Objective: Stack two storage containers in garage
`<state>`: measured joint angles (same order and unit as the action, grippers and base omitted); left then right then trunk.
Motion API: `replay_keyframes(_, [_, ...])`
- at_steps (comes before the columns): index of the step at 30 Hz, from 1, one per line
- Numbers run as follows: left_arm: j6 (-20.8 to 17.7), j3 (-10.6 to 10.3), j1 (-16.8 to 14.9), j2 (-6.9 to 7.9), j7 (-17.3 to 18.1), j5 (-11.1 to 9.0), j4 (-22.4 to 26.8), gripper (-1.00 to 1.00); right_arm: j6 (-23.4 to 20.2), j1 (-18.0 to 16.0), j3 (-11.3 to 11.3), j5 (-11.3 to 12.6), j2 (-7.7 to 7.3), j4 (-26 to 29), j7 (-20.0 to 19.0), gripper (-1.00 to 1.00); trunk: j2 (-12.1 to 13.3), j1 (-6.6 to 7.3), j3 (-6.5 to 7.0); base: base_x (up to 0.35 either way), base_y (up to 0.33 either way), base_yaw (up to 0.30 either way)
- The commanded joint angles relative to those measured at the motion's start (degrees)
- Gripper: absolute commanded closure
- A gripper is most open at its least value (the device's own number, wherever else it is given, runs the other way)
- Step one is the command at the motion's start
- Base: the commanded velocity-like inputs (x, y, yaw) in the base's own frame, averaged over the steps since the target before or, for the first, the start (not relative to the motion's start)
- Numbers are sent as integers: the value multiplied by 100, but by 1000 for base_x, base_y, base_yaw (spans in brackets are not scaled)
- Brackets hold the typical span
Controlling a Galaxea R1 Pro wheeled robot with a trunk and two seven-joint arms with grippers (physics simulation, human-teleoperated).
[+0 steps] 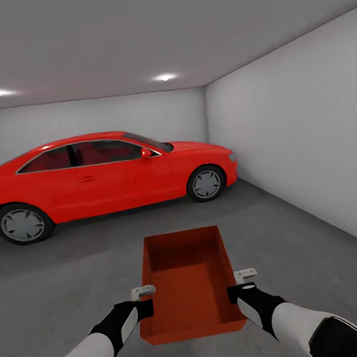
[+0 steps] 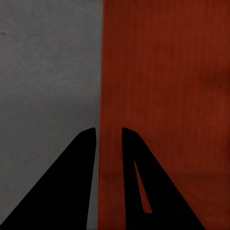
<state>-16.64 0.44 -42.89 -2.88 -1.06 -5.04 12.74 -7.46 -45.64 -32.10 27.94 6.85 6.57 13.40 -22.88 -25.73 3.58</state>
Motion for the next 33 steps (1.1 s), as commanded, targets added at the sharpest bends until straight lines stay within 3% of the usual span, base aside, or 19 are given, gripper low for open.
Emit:
replay_keyframes(1, [126,-35,0,-2,-96,126,26,100,-36,2,-218,194,22,2,-3,100,-4,-5,-2,322,0,-248])
replay_keyframes(33, [126,-35,0,-2,-96,126,25,100,-36,2,-218,194,19,3,-4,100,-4,-5,-2,322,0,-248])
